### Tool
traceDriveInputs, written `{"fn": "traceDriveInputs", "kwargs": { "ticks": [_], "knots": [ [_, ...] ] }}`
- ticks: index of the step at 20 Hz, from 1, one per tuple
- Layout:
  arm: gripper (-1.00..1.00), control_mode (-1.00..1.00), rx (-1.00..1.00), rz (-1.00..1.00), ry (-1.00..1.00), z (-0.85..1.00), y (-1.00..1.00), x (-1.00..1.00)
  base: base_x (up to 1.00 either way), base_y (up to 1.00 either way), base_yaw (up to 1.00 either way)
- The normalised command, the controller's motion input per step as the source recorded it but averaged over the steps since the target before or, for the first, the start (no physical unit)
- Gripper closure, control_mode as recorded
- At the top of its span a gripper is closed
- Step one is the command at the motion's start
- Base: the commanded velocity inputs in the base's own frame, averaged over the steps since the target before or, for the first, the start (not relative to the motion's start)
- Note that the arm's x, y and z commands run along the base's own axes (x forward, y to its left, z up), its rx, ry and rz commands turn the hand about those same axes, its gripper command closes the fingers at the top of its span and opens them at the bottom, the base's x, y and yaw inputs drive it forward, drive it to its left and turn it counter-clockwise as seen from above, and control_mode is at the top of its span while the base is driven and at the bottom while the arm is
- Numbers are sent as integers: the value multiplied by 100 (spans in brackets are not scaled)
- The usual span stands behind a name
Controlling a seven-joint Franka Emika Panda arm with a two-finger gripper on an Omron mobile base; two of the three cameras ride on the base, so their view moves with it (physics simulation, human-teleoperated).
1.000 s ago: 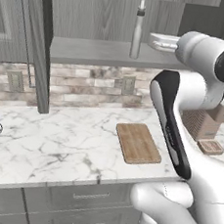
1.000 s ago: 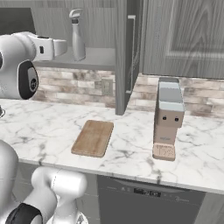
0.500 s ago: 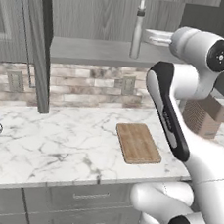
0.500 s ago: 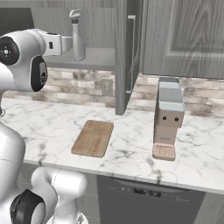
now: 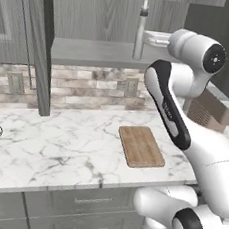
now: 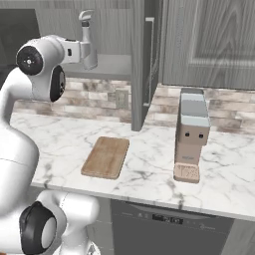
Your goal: Grab the spray bottle from the cabinet, then place it next to the cutting board for sanitizing. Then grab the dish brush from the countertop next to the sink and place it next to the cutting board.
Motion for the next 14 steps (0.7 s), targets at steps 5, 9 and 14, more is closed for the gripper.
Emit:
{"fn": "traceDriveInputs", "kwargs": {
  "ticks": [5, 9, 14],
  "knots": [
    [-100, -100, 0, 1, -2, -3, 0, 41, 0, 0, 0],
    [-100, -100, 0, 0, 0, 0, 0, 37, 0, 0, 0],
    [-100, -100, 0, 0, 0, 0, 0, 35, 0, 0, 0]
  ]
}}
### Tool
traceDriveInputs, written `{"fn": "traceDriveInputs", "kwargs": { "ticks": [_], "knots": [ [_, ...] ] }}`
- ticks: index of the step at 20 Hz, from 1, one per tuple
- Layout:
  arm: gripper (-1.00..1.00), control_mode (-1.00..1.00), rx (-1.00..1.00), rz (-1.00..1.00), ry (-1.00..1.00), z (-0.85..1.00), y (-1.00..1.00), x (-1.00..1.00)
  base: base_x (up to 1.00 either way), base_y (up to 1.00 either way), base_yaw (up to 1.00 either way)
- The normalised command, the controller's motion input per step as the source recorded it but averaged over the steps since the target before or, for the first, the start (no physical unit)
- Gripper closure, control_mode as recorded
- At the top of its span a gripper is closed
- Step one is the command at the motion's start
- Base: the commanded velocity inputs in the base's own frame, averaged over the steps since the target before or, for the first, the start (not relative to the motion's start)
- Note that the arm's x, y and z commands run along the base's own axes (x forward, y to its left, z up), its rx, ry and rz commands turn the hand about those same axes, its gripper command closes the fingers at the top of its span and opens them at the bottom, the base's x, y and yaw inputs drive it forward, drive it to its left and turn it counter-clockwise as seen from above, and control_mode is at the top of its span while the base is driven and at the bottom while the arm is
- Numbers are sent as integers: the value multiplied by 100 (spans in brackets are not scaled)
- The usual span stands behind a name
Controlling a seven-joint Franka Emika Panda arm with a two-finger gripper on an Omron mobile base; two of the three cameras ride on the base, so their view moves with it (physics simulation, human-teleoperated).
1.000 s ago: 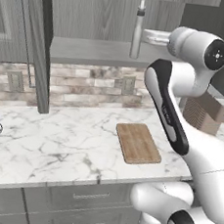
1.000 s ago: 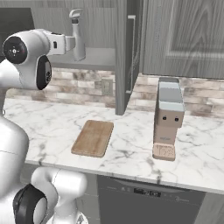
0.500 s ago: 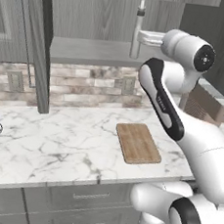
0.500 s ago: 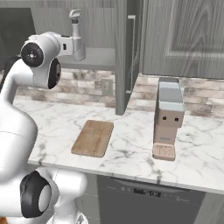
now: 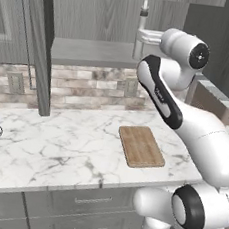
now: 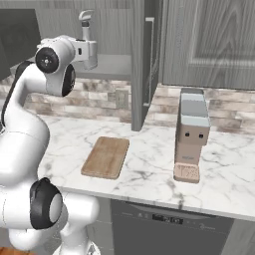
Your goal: Grab the spray bottle from the cabinet, then place it next to the cutting board for sanitizing. Then grab the dish brush from the countertop next to the sink and place it next to the cutting board.
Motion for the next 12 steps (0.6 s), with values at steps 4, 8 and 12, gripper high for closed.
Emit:
{"fn": "traceDriveInputs", "kwargs": {
  "ticks": [4, 8, 12],
  "knots": [
    [-100, -100, 0, 0, 0, 0, 0, 36, 0, 0, 0],
    [-100, -100, 0, 0, 0, 0, 0, 36, 0, 0, 0],
    [-100, -100, 0, 0, 0, 0, 0, 38, 0, 0, 0]
  ]
}}
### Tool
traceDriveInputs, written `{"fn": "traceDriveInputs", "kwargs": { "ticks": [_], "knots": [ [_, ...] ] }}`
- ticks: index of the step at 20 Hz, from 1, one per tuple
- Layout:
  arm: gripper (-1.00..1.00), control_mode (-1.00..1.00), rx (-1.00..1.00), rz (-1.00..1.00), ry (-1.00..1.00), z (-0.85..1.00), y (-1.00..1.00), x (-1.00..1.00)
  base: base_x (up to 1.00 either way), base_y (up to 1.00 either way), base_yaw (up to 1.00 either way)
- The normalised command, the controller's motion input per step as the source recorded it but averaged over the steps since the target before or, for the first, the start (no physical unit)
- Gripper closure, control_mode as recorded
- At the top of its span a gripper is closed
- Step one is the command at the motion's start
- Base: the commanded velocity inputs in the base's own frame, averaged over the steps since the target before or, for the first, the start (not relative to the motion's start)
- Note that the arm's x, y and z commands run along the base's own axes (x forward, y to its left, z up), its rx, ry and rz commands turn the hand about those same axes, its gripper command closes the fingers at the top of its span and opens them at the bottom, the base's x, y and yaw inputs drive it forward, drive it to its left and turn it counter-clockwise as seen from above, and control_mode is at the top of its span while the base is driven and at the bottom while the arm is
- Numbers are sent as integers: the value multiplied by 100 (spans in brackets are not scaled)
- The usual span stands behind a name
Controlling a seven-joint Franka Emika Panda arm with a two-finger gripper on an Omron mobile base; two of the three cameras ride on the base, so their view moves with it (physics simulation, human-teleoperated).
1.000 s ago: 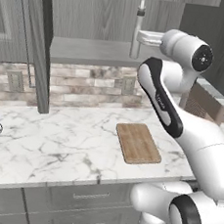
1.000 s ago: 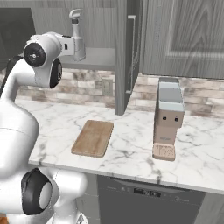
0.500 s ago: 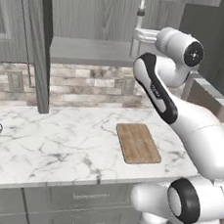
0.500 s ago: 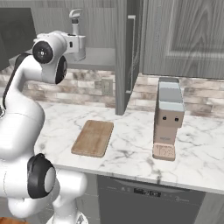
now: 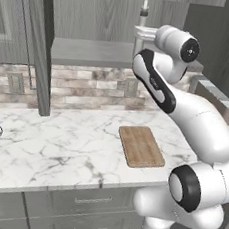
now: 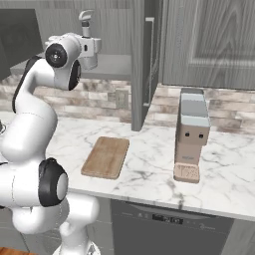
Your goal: Grab the spray bottle from the cabinet, then place it next to the cutting board for sanitizing. Then grab the dish brush from the countertop next to the sink and place it next to the cutting board.
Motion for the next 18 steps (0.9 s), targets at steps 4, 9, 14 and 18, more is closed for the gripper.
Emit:
{"fn": "traceDriveInputs", "kwargs": {
  "ticks": [4, 9, 14, 18],
  "knots": [
    [-100, -100, 0, 0, 0, 0, 0, 34, 0, 0, 0],
    [-100, -100, 0, 0, 0, 0, 0, 30, 0, 0, 0],
    [-100, -100, 0, 0, 0, 0, 0, 29, 0, 0, 0],
    [-100, -100, 0, 0, 0, 0, 0, 30, 0, 0, 0]
  ]
}}
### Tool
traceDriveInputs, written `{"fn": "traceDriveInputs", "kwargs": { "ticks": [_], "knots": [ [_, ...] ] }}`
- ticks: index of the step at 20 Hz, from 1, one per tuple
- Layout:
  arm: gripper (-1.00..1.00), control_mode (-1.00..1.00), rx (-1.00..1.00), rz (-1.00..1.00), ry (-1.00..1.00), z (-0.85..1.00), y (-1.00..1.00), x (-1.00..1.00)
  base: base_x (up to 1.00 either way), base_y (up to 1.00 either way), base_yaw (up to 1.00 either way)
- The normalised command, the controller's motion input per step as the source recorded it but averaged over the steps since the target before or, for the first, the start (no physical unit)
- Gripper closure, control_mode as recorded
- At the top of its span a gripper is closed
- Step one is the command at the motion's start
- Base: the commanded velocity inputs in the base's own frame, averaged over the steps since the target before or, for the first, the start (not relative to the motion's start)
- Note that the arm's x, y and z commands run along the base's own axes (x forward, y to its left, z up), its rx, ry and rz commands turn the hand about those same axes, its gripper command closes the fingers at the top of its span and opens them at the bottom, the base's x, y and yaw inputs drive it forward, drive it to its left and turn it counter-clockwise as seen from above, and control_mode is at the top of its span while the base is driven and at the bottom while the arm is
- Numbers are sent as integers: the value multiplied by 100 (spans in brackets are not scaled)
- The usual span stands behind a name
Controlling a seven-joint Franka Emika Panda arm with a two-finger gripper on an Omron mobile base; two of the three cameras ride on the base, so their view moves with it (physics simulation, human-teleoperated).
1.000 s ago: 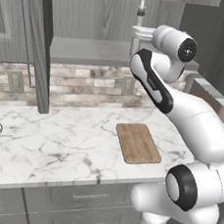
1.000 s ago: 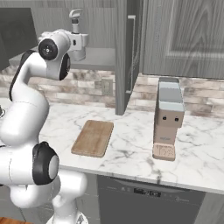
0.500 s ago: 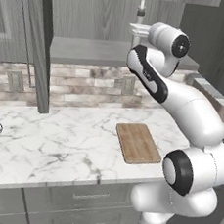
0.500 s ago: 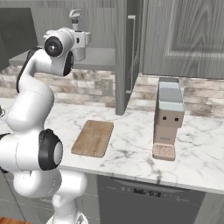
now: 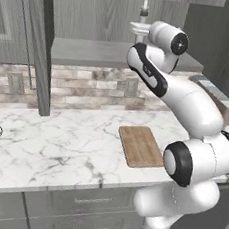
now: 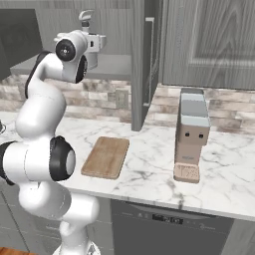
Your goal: Grab the spray bottle from the cabinet, then place it next to the cutting board for sanitizing. Then grab the dish brush from the countertop next to the sink and place it next to the cutting board.
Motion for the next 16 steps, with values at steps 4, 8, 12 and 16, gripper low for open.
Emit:
{"fn": "traceDriveInputs", "kwargs": {
  "ticks": [4, 8, 12, 16],
  "knots": [
    [-100, -100, 0, 0, 0, 0, 0, 27, 0, 0, 0],
    [-100, -100, 0, 0, 0, 0, 0, 24, 0, 0, 0],
    [-100, -100, 0, 0, 0, 0, 0, 22, 0, 0, 0],
    [-100, -100, 0, 0, 0, 0, 0, 16, 0, 0, 0]
  ]
}}
